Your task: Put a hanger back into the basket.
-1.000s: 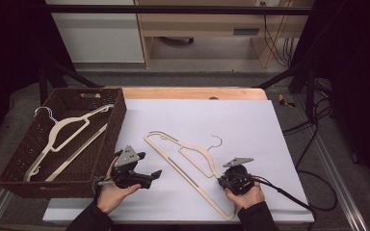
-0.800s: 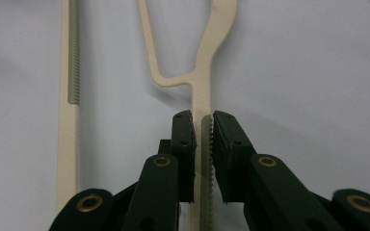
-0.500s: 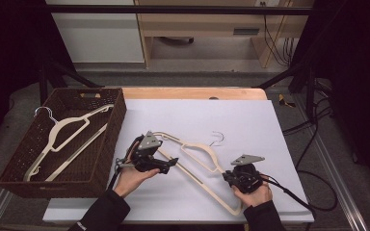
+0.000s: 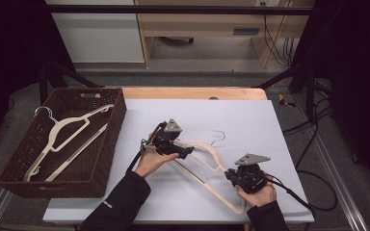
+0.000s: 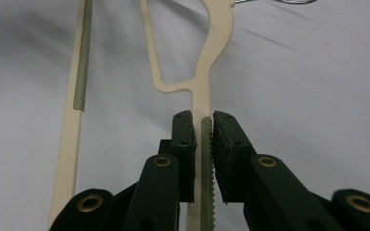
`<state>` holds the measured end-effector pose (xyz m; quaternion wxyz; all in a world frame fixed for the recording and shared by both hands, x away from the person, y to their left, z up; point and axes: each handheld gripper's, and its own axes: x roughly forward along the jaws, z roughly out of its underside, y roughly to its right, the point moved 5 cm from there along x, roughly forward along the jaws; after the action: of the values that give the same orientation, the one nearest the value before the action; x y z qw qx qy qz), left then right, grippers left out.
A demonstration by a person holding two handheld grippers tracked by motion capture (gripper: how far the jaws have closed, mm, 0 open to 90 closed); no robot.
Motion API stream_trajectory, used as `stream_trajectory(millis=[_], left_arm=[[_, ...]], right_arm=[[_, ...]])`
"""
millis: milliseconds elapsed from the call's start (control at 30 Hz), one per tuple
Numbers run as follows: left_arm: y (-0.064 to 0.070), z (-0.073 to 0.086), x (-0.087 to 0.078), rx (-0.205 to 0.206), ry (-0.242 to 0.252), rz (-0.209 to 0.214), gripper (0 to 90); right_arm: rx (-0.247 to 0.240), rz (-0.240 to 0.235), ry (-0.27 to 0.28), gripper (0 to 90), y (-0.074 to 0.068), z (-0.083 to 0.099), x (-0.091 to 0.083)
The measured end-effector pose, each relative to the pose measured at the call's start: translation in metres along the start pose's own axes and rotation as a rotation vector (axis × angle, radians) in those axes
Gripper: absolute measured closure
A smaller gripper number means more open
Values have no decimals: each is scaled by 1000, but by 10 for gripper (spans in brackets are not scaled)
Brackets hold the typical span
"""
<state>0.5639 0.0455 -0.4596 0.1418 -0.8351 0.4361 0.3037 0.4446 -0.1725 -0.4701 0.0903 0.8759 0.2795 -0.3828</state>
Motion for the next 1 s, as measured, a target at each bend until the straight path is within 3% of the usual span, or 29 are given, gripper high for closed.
stream_trajectory(millis=[33, 167, 233, 533, 733, 1000], left_arm=[[-1, -1, 3, 2, 2, 1, 172], [-4, -4, 16, 14, -22, 1, 196], [-5, -4, 23, 21, -36, -3, 206], [-6, 1, 45, 68, -106, 16, 314], [-1, 1, 53, 111, -117, 64, 387], [3, 2, 54, 153, -126, 83, 442]], right_arm=[[-24, -4, 6, 802, 2, 0, -1], [-17, -5, 7, 802, 2, 0, -2], [-36, -2, 14, 802, 3, -1, -2], [-28, -12, 19, 802, 1, -1, -4], [-23, -12, 11, 801, 1, -1, -5], [-32, -15, 10, 801, 1, 0, -6]])
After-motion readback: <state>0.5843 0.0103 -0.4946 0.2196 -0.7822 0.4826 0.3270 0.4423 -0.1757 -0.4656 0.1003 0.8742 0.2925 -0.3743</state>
